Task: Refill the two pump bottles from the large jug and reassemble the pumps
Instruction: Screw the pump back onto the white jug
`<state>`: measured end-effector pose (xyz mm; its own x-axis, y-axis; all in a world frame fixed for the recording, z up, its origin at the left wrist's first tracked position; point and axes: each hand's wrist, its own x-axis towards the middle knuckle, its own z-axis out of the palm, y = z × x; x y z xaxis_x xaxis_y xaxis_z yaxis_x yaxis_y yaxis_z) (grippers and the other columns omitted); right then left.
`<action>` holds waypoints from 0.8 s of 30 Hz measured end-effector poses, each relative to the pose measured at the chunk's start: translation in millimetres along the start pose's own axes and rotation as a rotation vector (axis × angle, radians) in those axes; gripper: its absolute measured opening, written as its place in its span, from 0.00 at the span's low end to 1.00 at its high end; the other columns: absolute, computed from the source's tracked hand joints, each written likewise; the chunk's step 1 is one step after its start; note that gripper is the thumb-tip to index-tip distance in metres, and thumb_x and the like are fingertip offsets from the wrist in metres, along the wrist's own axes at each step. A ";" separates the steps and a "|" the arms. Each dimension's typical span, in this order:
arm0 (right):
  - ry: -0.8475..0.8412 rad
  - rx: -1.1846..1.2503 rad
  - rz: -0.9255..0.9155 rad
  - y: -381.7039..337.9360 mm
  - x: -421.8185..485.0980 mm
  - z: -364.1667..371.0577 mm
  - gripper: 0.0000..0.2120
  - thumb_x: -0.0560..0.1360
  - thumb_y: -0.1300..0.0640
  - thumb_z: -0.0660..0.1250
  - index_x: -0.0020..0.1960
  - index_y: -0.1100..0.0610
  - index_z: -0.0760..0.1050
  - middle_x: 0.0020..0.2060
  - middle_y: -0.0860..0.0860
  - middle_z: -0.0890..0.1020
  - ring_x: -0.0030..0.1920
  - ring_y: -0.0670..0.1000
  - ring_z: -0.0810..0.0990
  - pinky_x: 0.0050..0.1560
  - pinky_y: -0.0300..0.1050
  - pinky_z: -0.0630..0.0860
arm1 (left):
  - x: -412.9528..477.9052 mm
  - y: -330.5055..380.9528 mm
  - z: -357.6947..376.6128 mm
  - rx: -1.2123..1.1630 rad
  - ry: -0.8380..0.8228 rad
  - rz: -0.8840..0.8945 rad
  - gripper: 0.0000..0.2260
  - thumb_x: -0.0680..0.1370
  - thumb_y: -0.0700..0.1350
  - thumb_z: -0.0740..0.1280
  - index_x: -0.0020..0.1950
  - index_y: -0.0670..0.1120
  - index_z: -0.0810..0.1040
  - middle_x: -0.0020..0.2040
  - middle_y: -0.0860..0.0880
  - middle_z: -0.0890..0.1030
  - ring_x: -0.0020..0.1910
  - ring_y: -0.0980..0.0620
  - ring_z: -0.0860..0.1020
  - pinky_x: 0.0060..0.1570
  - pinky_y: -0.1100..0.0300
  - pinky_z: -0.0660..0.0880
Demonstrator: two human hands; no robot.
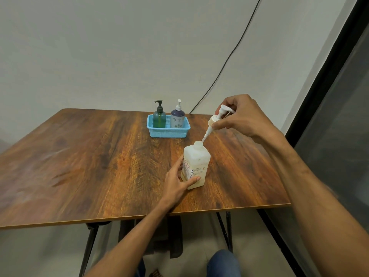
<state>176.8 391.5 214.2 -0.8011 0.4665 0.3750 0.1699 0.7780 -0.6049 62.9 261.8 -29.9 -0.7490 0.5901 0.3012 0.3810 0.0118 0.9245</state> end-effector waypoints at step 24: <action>-0.293 -0.133 -0.002 27.5 25.6 60.2 0.14 0.65 0.62 0.81 0.49 0.59 0.83 0.48 0.52 0.85 0.47 0.50 0.83 0.52 0.51 0.82 | 1.2 0.3 -2.0 0.024 -0.005 0.017 0.41 0.72 0.50 0.79 0.80 0.54 0.61 0.74 0.51 0.72 0.70 0.57 0.72 0.65 0.57 0.75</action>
<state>126.5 399.5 164.9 -0.9293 0.3391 0.1465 0.2262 0.8359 -0.5000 61.1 260.9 -28.8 -0.7398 0.5942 0.3156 0.4067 0.0212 0.9133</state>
